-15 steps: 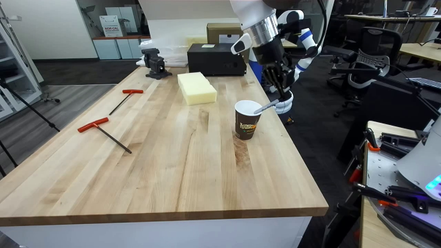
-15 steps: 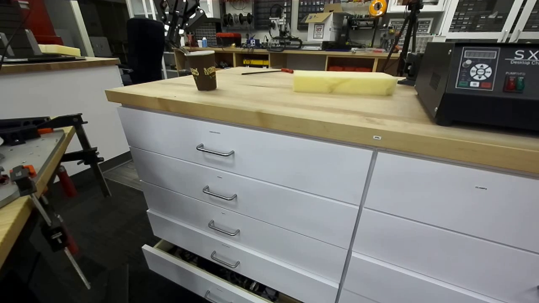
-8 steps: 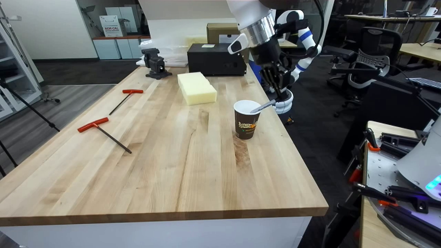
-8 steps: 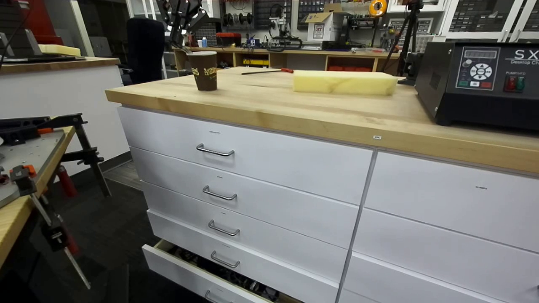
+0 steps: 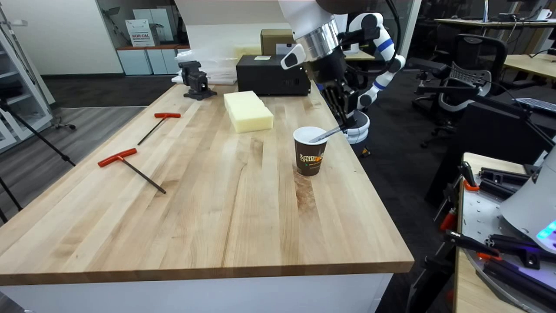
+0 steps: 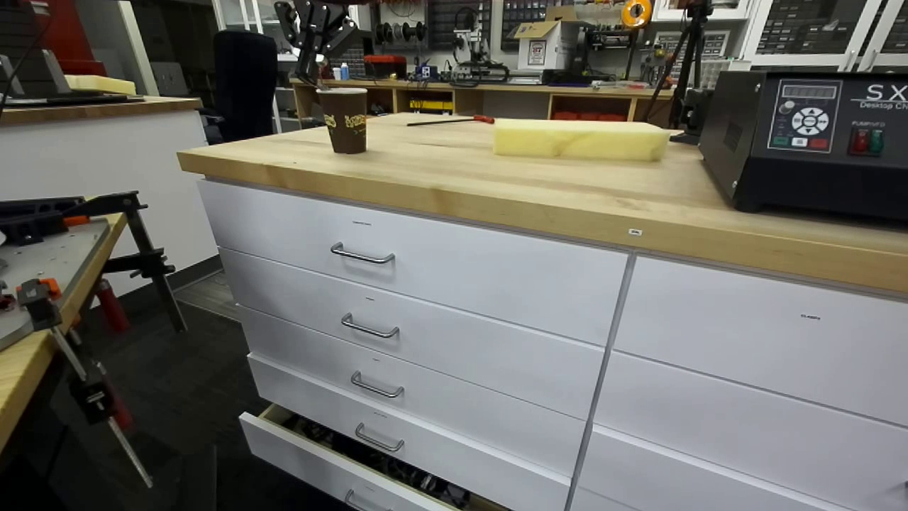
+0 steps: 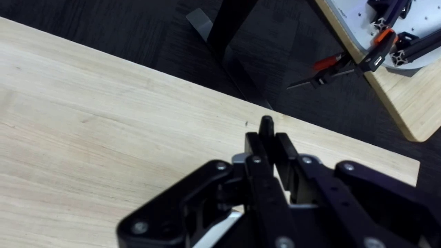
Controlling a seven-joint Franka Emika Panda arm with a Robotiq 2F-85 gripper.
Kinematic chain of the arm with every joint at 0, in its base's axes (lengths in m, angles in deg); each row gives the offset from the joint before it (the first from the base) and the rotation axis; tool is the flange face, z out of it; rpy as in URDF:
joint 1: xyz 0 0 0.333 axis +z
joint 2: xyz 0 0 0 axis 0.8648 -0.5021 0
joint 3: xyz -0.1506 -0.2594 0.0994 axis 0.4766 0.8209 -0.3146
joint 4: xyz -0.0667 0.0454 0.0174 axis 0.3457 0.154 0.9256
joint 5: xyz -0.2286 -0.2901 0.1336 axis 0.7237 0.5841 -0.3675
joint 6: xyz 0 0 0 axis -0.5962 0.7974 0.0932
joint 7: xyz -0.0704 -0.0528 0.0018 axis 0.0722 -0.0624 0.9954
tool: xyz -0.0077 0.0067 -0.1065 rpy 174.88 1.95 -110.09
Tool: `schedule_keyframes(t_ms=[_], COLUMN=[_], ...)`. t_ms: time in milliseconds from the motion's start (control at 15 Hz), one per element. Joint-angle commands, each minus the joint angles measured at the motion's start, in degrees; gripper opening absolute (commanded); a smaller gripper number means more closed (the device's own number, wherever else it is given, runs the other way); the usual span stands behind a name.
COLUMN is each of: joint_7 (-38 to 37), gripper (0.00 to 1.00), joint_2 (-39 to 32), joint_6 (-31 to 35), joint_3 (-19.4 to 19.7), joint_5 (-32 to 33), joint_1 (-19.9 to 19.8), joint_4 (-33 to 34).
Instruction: Pick the pen and put it in the cup
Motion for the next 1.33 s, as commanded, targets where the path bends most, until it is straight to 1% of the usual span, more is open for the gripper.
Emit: schedule_keyframes(t_ms=[0, 67, 200, 667, 800, 1067, 1133, 1267], joint_7=[-2.2, -1.9, -1.7, -1.2, -1.3, -0.6, -0.1, -0.1], gripper=[0.37, 0.41, 0.51, 0.98, 1.0, 1.0, 1.0, 1.0], joint_2=[-1.8, -2.0, -2.3, -1.2, -0.3, 2.3, -0.9, -0.1], joint_6=[1.1, 1.5, 2.5, 7.3, 9.6, 14.2, 12.0, 12.6], joint_3=[-0.1, -0.1, -0.1, -0.1, -0.1, -0.2, -0.1, 0.0], joint_5=[1.0, 0.7, 0.5, -1.0, -2.1, -4.8, -3.2, -3.9], joint_1=[0.3, 0.2, 0.1, -0.3, -0.5, -0.9, -0.4, -0.4], joint_4=[2.5, 2.8, 3.6, 4.4, 3.9, 2.3, 4.5, 4.4])
